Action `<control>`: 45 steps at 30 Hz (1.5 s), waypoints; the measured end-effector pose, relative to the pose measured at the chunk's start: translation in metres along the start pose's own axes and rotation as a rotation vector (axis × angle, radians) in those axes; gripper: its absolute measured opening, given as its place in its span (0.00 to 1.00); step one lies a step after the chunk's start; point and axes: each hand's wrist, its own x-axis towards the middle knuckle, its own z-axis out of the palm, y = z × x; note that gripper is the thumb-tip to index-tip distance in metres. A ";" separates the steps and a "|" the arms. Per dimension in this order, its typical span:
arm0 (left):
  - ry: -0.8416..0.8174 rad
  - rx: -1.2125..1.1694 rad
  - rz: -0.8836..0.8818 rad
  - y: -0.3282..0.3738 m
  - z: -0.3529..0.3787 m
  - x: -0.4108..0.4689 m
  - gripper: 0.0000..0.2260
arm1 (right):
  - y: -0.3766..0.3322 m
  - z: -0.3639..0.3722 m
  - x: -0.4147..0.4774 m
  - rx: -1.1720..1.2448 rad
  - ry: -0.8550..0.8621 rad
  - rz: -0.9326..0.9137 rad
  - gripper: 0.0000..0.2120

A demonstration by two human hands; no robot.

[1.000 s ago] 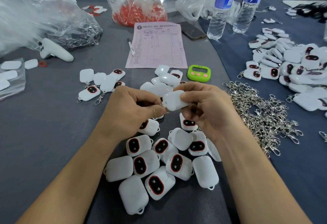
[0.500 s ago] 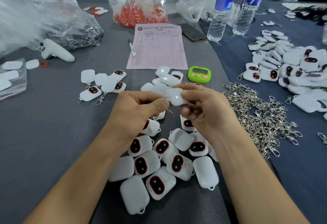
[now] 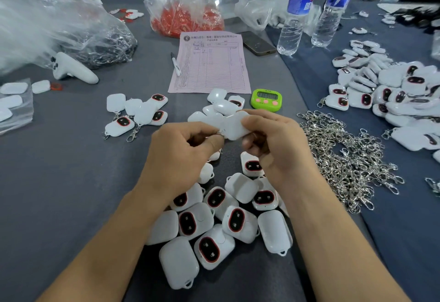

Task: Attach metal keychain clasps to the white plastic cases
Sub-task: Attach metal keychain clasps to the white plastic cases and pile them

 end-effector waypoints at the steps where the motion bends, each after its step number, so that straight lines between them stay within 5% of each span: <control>1: -0.033 -0.123 -0.059 0.002 0.000 0.001 0.05 | 0.000 -0.001 0.001 0.039 0.002 0.029 0.11; 7: -0.021 -0.226 -0.067 0.004 0.003 0.000 0.07 | 0.003 0.000 0.002 0.106 0.018 0.093 0.14; 12: 0.030 0.443 0.373 -0.001 0.003 -0.001 0.07 | 0.006 0.004 -0.006 -0.295 0.056 -0.176 0.06; 15: 0.045 0.593 0.432 -0.005 0.005 -0.002 0.10 | 0.011 0.012 -0.011 -0.443 0.081 -0.262 0.07; 21: 0.011 -0.157 -0.045 -0.003 0.009 0.003 0.05 | -0.001 0.008 -0.002 0.066 0.143 0.062 0.04; 27: -0.033 -0.332 -0.114 0.002 0.012 0.002 0.08 | 0.004 0.011 -0.002 0.183 0.160 0.184 0.05; 30: -0.007 -0.197 -0.073 -0.001 0.008 0.001 0.03 | 0.003 0.010 -0.004 0.082 0.122 0.043 0.06; 34: 0.031 0.544 0.315 -0.002 0.005 0.000 0.10 | 0.010 0.014 -0.013 -0.392 0.089 -0.328 0.06; 36: 0.046 0.688 0.397 -0.004 0.004 0.000 0.10 | 0.014 0.019 -0.017 -0.509 0.076 -0.387 0.06; 38: 0.073 0.621 0.339 -0.005 0.003 -0.002 0.11 | 0.013 0.019 -0.014 -0.398 0.077 -0.329 0.07; 45: -0.112 -0.330 -0.094 0.001 0.009 0.005 0.06 | 0.005 0.008 -0.002 0.131 0.114 0.089 0.06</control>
